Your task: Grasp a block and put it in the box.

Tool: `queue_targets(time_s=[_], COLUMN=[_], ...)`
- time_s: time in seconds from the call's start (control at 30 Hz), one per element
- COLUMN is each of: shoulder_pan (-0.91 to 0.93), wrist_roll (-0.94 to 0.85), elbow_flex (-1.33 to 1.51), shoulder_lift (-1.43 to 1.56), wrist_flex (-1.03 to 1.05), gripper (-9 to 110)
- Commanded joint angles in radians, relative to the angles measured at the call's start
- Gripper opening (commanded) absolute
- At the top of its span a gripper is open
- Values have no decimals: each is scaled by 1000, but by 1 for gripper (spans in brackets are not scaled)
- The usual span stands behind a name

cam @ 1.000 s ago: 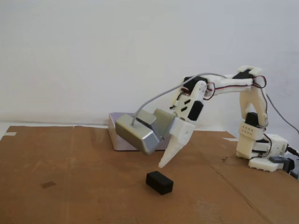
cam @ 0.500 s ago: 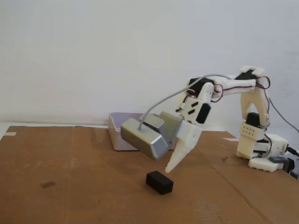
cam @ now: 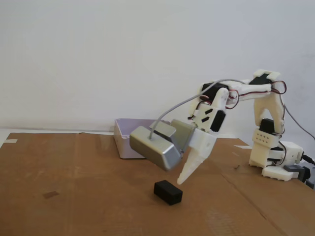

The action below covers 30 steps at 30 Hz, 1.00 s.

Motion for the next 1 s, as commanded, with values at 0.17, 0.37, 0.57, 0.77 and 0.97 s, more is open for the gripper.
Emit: queue_targets(time_s=[0.17,0.37,0.57,0.77,0.97], shoulder_pan=[-9,-25,-52,-63,-48], wrist_roll=[2,2,2,2,-6], elbow_flex=[-114,-112,-126,-126,-126], shoulder_lift=[46,44,0,-20,-26], wrist_flex=[-9,-9,-9,-11,-11], gripper=[56,56,56,56,56])
